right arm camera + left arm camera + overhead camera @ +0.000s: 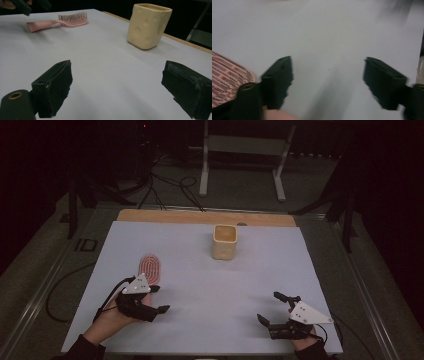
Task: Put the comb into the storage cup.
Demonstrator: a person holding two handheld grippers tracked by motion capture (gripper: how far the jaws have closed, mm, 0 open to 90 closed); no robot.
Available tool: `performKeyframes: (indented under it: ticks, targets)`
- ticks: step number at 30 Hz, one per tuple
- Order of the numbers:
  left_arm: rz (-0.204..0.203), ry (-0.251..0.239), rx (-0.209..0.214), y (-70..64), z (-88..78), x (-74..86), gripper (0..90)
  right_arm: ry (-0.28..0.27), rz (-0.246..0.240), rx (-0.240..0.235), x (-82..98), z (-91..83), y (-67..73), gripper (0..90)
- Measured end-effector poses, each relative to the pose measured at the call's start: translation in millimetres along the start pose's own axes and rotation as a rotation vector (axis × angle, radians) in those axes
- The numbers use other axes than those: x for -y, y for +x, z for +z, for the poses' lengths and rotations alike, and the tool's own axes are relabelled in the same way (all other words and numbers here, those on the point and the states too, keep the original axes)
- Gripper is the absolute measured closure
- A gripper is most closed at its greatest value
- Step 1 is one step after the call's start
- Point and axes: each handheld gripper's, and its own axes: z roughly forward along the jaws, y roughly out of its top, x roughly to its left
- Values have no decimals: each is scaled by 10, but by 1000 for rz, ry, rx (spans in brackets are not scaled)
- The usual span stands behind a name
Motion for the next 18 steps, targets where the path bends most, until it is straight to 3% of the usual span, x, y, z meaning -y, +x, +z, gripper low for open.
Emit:
performKeyframes:
  ticks: [7, 11, 12, 16, 18]
  targets:
    - [-8, 71, 11, 20, 68, 80, 471, 2, -4, -3, 1, 2, 3, 90]
    - [-20, 122, -27, 41, 101, 137, 602, 1, -3, -3, 2, 2, 3, 90]
    - [-17, 128, -29, 47, 100, 147, 687, 2, -2, -2, 1, 2, 4, 90]
    - [-25, 171, -34, 58, 99, 162, 863, 2, -6, -4, 4, 8, 1, 90]
    - [-17, 203, -45, 62, 112, 169, 894, 3, -5, -4, 3, 8, 4, 90]
